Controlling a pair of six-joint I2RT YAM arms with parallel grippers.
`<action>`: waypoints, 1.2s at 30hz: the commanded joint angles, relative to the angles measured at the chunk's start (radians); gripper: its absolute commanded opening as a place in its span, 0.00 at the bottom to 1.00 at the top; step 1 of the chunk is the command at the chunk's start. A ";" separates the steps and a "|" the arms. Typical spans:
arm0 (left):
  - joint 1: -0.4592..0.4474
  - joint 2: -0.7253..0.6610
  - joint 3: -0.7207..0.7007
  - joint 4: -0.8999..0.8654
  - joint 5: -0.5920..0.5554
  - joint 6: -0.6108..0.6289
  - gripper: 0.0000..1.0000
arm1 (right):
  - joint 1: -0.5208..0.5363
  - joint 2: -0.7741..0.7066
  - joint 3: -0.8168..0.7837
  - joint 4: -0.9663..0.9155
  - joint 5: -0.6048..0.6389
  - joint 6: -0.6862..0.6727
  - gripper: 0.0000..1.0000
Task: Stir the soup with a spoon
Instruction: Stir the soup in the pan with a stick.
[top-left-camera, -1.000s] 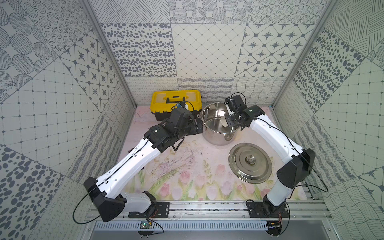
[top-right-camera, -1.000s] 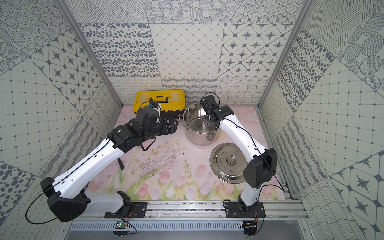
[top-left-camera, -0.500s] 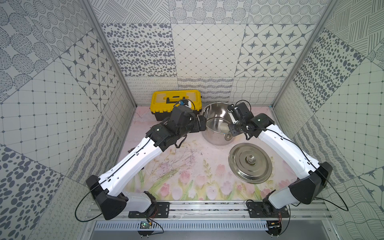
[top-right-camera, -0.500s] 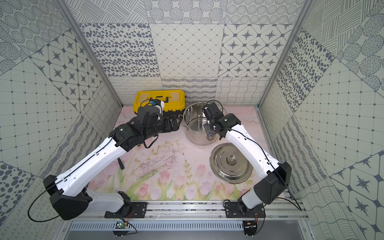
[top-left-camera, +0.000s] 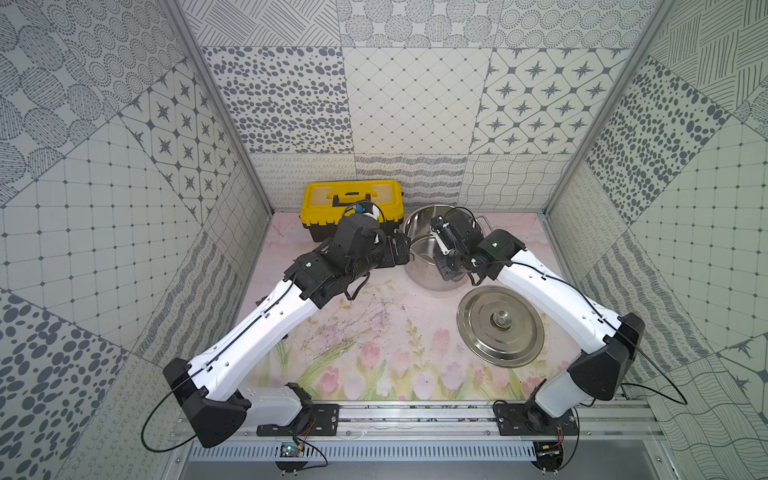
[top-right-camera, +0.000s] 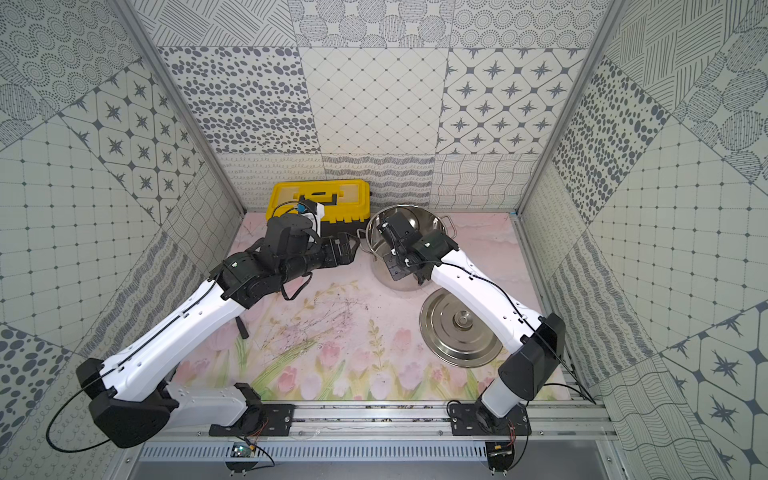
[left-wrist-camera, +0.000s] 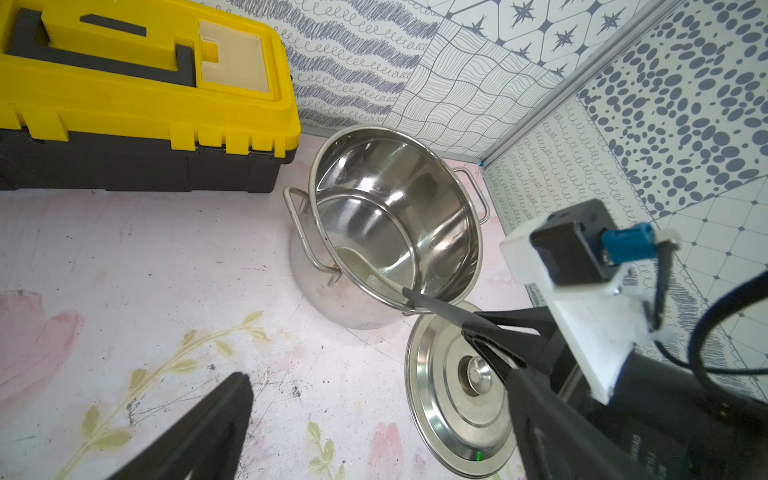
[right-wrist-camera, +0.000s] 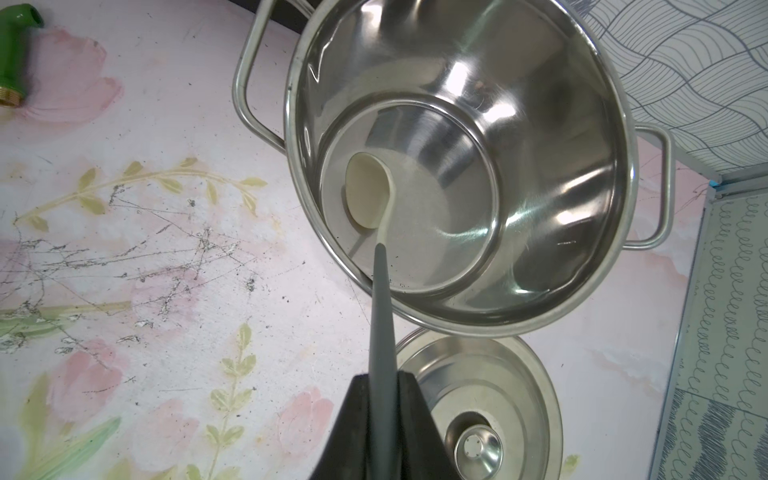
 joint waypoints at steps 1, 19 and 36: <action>-0.001 -0.011 -0.004 0.026 -0.001 -0.005 1.00 | 0.001 0.038 0.074 0.041 0.006 0.002 0.00; -0.001 -0.039 -0.020 0.014 -0.015 -0.007 1.00 | -0.131 0.192 0.278 0.042 -0.002 -0.058 0.00; -0.002 0.013 -0.007 0.090 0.110 0.024 0.99 | -0.228 0.024 0.079 0.047 0.007 -0.092 0.00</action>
